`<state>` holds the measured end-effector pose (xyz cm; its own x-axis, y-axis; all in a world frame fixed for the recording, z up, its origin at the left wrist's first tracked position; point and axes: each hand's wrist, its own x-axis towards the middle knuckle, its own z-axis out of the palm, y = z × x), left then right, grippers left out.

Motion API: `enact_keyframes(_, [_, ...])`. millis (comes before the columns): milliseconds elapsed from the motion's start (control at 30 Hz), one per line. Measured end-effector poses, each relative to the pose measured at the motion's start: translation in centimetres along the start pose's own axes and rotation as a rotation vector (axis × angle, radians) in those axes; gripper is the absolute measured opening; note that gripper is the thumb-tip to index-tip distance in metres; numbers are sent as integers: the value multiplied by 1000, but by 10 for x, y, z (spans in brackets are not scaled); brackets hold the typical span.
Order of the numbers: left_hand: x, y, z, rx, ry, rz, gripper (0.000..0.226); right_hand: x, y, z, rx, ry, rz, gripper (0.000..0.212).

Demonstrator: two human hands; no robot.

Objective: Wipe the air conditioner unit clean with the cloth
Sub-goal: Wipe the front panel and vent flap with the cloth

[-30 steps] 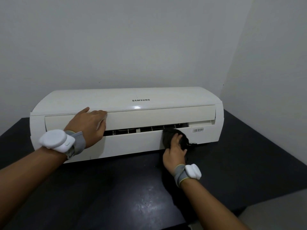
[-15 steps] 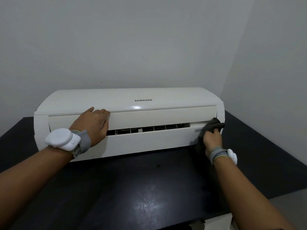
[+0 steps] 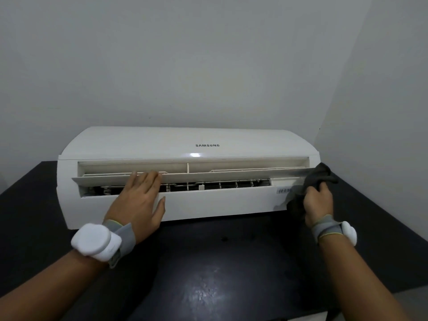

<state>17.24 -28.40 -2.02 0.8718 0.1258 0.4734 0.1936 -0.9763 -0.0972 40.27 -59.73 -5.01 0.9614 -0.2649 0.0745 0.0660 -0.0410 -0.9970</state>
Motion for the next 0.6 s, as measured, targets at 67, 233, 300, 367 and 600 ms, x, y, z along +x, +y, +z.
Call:
enact_keyframes(67, [-6, 2, 3, -2, -15, -6, 63, -1, -6, -1, -58, -16, -79, 58])
enact_keyframes(233, [-15, 5, 6, -8, -51, -9, 64, -7, -22, -2, -269, -122, -246, 69])
enact_keyframes(300, [-19, 6, 7, -8, -62, -13, 65, -10, -26, -4, -351, -154, -317, 69])
enact_keyframes(367, [-23, 7, 8, 6, -74, -16, 66, -11, -27, -5, -452, -186, -355, 66])
enact_keyframes(600, [-34, 8, 16, 24, -101, -13, 66, -9, -22, -10, -805, -407, -390, 53])
